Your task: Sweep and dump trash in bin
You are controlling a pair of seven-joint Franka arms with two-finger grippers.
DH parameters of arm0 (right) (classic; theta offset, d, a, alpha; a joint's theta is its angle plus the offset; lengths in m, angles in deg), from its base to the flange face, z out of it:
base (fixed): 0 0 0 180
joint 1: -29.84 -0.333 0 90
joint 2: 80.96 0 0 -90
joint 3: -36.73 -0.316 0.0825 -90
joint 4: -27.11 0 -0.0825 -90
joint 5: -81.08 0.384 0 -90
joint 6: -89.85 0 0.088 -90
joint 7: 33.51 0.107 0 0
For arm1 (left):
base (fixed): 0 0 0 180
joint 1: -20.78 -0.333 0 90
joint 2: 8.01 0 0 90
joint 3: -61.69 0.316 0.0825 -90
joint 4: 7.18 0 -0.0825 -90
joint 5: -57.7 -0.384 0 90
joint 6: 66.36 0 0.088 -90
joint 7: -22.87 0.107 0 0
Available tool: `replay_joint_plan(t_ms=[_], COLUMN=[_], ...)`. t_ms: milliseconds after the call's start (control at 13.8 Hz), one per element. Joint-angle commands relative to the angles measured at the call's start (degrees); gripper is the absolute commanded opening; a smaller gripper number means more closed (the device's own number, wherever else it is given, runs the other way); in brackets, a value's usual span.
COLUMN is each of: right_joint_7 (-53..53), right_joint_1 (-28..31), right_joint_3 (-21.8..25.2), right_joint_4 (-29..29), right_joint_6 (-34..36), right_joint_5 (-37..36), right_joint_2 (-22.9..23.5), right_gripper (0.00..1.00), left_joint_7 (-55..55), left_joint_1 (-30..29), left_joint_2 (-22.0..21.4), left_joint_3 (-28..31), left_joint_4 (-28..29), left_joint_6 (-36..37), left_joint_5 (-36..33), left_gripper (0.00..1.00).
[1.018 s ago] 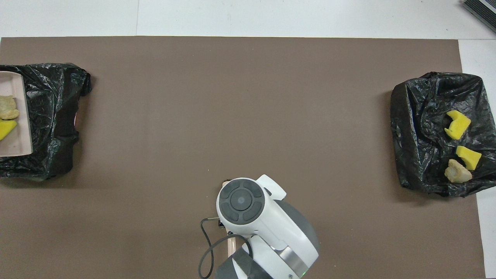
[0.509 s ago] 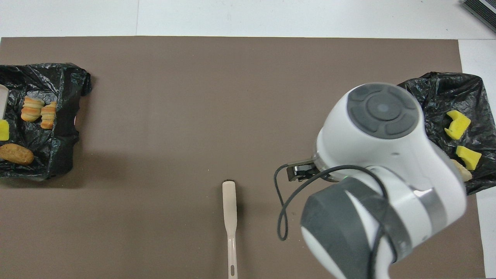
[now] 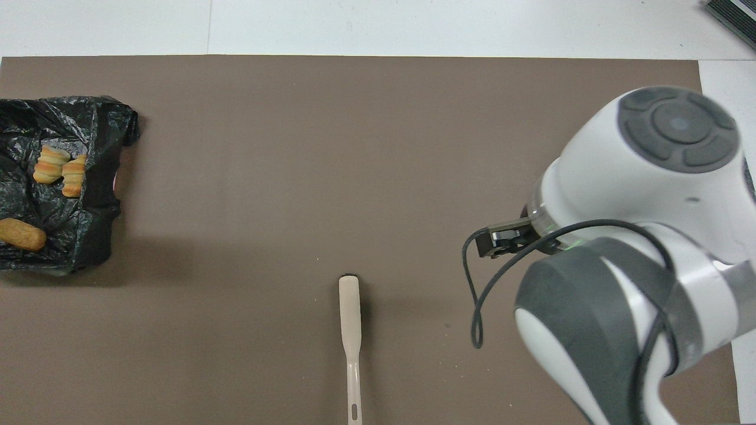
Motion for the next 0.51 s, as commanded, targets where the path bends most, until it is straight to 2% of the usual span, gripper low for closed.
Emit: replay_joint_plan(t_ms=[0,291,436], right_joint_7=[-1.5,-0.88,-0.88], right_joint_1=[1.37,1.46,1.46], right_joint_3=[2.44,6.13,7.28], right_joint_4=[3.8,4.17,4.17], right_joint_6=[1.64,1.56,1.47], right_joint_5=[-0.84,-0.22,0.04], right_joint_2=[0.53,-0.6,-1.22], right_gripper=[1.0,1.0,1.0], left_joint_7=[-5.15,-5.42,-5.07], left_joint_1=[3.12,6.81,7.08], left_joint_2=[-1.71,-0.83,-0.83], left_joint_3=[0.63,0.63,0.63], left_joint_4=[3.34,6.33,5.46], left_joint_6=[1.95,5.11,6.6], left_joint_5=[-6.02,-13.42,-15.09], left_gripper=[0.0,0.0,0.0])
